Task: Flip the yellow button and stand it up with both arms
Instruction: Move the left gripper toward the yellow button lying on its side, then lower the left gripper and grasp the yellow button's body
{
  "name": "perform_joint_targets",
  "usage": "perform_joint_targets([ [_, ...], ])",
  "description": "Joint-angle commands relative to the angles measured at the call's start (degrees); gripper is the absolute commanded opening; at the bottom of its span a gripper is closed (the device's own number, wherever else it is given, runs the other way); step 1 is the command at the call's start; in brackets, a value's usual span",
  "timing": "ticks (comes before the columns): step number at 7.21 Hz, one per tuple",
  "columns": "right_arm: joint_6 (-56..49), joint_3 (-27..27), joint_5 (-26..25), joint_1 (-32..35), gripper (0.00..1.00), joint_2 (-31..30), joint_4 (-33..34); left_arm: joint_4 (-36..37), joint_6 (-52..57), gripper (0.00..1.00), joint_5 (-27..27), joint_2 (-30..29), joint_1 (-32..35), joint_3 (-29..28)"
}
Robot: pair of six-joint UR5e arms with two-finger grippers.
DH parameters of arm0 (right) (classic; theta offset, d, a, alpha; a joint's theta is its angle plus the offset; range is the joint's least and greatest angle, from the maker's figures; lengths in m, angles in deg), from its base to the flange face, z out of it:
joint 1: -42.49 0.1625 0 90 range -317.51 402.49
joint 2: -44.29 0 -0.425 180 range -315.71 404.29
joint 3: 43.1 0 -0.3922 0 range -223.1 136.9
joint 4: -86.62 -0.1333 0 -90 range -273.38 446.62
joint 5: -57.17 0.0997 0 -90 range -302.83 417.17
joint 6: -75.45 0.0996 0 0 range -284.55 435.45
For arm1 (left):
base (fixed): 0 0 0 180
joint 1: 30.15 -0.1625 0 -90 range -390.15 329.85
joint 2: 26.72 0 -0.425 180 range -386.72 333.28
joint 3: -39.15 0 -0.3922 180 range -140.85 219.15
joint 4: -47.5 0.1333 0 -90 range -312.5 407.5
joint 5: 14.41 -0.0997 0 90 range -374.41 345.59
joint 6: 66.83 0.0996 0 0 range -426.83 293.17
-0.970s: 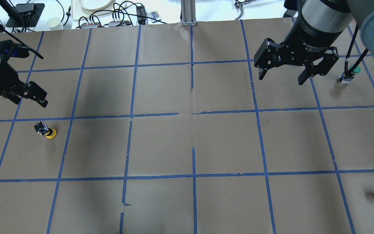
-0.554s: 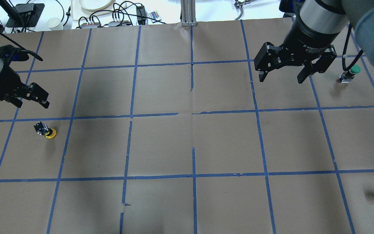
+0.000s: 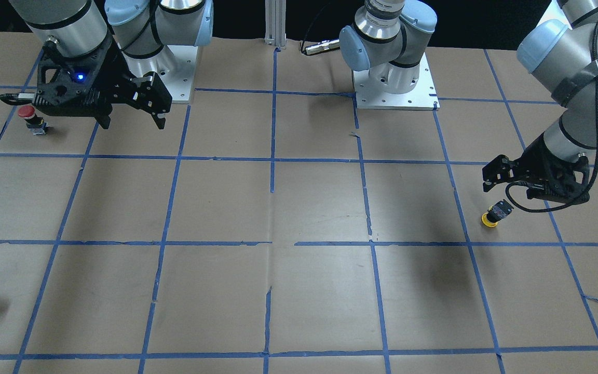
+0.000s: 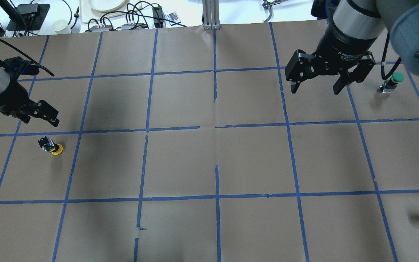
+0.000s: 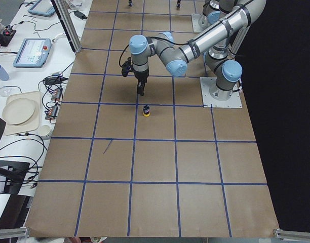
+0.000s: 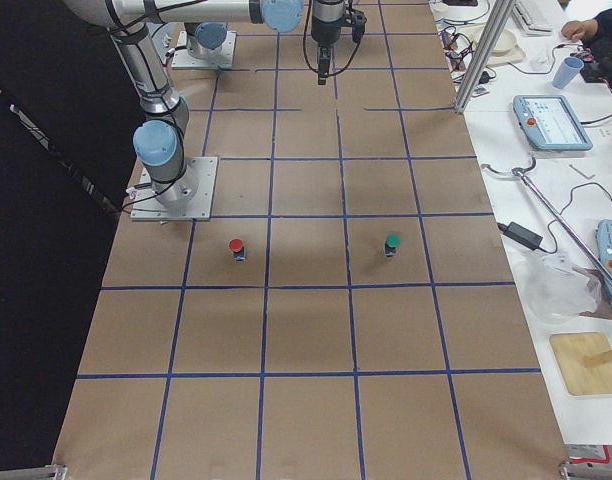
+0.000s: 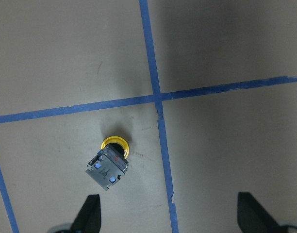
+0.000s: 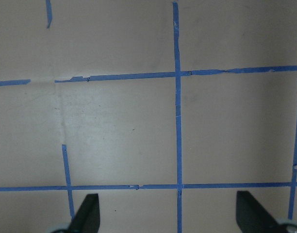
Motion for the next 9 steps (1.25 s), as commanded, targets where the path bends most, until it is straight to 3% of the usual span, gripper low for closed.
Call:
perform_joint_targets([
  [1, 0.16, 0.0, -2.49, 0.09, 1.0, 0.87, 0.13, 0.64, 9.74, 0.99, -0.09, -0.17, -0.19, 0.75],
  [4, 0.68, -0.53, -2.58, 0.26, 1.0, 1.57, 0.12, 3.18, 21.7, 0.99, 0.0, -0.96, -1.58, 1.89],
  [6, -0.19, 0.25, -2.75, 0.26, 1.0, 1.22, -1.36, 12.03, 26.99, 0.99, 0.18, -2.71, -3.26, 4.87],
  [9, 1.03, 0.43, -1.26, 0.71, 1.0, 0.96, 1.86, 12.06, 35.66, 0.99, 4.66, -4.56, -7.64, 6.28],
])
